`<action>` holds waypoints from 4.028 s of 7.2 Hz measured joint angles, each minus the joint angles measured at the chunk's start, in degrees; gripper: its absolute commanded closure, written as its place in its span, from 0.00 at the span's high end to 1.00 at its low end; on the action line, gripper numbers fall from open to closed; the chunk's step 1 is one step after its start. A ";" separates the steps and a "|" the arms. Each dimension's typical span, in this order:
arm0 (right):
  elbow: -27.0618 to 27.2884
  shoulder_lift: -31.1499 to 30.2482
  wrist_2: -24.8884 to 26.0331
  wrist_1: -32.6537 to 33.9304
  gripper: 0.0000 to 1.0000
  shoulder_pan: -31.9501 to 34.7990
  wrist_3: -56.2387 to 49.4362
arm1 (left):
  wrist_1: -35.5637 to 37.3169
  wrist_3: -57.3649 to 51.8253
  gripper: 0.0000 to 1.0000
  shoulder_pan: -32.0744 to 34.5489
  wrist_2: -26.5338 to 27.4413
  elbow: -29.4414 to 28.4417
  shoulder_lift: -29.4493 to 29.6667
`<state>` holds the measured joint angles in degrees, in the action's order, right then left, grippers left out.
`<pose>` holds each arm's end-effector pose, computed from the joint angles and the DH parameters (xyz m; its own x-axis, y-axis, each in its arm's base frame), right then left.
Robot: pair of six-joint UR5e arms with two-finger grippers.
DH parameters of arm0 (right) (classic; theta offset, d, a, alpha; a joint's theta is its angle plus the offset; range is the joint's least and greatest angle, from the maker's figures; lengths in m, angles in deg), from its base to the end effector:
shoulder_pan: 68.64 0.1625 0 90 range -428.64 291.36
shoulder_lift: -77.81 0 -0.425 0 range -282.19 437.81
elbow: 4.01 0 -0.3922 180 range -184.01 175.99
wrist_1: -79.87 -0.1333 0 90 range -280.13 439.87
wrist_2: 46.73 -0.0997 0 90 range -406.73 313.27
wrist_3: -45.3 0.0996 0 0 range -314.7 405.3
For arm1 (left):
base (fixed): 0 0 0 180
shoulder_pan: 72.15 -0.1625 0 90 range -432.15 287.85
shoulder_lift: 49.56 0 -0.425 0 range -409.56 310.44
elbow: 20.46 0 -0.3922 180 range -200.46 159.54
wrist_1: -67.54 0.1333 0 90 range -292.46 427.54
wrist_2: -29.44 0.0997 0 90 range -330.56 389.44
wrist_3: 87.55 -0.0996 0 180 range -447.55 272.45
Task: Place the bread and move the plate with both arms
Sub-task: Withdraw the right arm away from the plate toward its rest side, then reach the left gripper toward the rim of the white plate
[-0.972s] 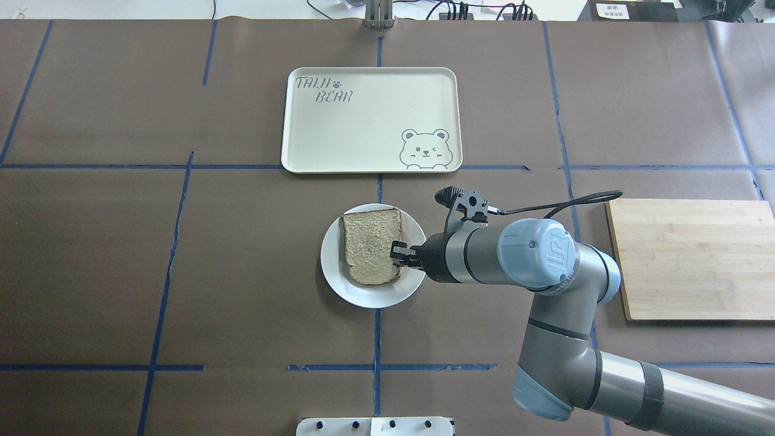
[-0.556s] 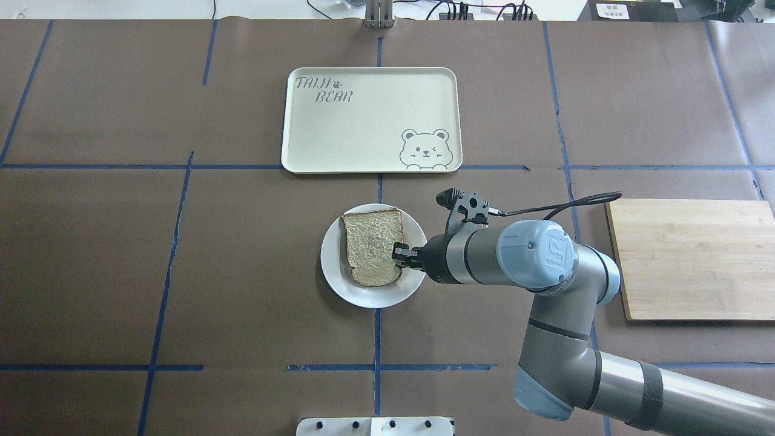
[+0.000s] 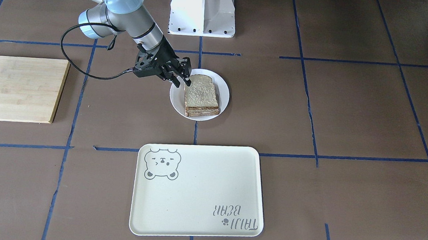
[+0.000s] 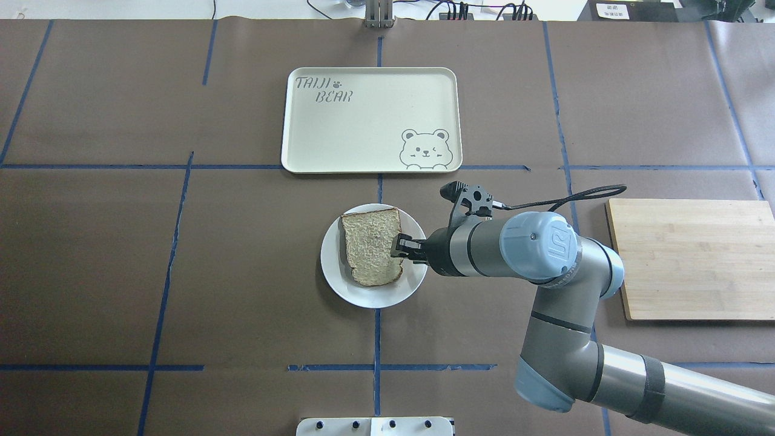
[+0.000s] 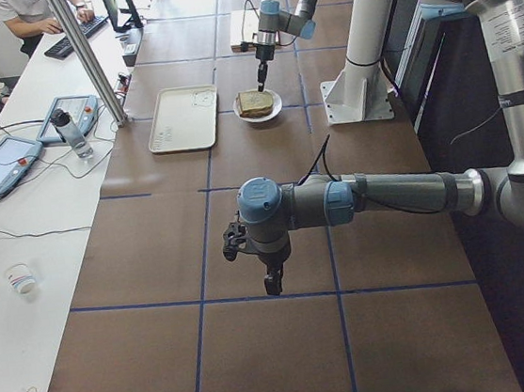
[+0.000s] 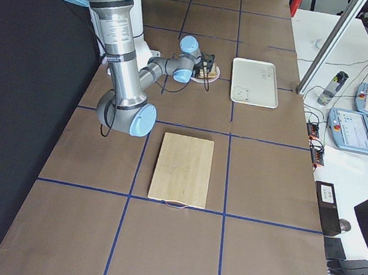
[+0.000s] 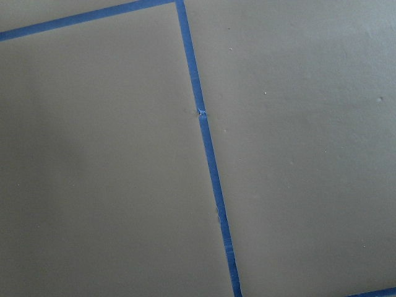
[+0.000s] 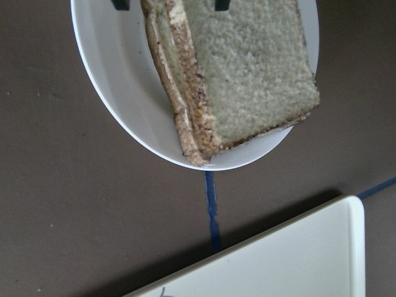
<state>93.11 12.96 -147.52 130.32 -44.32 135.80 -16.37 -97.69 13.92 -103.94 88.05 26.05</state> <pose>-0.5326 -0.3665 0.2736 0.2822 0.1369 0.9495 -0.2449 0.9672 -0.0667 -0.0385 -0.3863 0.6218 0.7033 0.2014 -0.6818 -0.1954 0.9769 0.0870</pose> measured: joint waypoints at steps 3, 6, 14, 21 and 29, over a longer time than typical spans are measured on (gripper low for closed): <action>0.52 -0.18 -11.09 8.59 1.00 8.25 -6.44 | -0.04 0.56 1.00 -0.02 0.32 0.33 2.65; 1.72 -3.65 -24.93 21.68 1.00 22.86 -29.18 | -0.62 0.67 1.00 -0.19 -0.13 -0.78 10.40; 3.79 -27.59 -33.43 49.16 1.00 63.05 -110.46 | -14.58 24.76 1.00 -12.78 -10.58 2.62 14.25; 0.21 -35.70 -33.87 42.24 1.00 65.59 -111.31 | -56.22 95.49 1.00 -51.28 19.49 1.34 22.51; 0.15 -35.61 -33.94 42.19 1.00 65.60 -111.06 | -80.00 104.90 0.70 -64.37 38.74 -20.87 34.83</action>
<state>93.26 -22.65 -181.47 172.50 21.28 24.74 -96.37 7.21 -50.45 -65.20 67.18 60.88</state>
